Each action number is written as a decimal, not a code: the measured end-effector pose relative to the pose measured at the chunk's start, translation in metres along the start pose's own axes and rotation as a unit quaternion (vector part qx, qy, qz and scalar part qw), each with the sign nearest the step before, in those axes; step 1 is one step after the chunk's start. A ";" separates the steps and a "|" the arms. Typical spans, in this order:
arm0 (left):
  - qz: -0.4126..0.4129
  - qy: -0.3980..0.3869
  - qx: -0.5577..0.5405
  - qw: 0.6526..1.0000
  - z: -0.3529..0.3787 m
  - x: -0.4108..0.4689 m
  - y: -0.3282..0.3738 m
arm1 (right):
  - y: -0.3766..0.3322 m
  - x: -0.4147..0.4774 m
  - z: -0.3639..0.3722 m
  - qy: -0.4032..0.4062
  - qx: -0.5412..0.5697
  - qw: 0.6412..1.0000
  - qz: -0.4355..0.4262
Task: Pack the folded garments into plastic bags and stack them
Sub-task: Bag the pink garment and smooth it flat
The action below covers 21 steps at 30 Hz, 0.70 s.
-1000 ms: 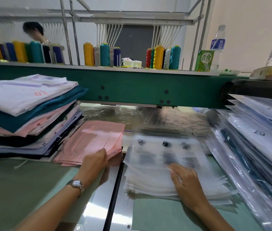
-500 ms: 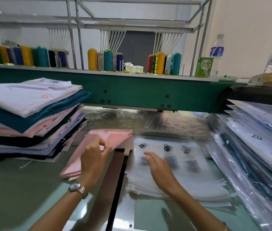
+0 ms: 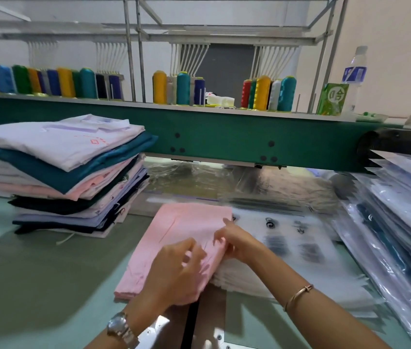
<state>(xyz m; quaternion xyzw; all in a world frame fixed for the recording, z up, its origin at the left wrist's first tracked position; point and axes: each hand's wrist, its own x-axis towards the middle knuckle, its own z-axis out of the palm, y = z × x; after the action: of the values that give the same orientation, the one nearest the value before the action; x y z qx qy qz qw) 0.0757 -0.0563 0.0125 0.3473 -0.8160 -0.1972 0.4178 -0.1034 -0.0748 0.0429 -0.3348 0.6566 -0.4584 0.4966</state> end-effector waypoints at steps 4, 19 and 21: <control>-0.189 0.040 0.105 0.976 -0.019 0.020 -0.058 | 0.017 0.006 -0.005 -0.004 -0.010 1.000 -0.008; -0.392 -0.237 -0.026 0.888 -0.052 0.064 -0.098 | 0.039 0.003 -0.003 0.012 -0.051 0.995 -0.082; -0.375 -0.212 -0.062 0.900 -0.048 0.060 -0.091 | 0.038 0.000 -0.003 0.006 -0.063 0.994 -0.086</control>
<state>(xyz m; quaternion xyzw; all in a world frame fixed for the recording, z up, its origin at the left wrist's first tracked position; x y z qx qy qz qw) 0.1274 -0.1643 0.0173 0.5511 -0.6810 -0.4582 0.1503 -0.1058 -0.0603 0.0076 -0.4183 0.6558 -0.4592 0.4291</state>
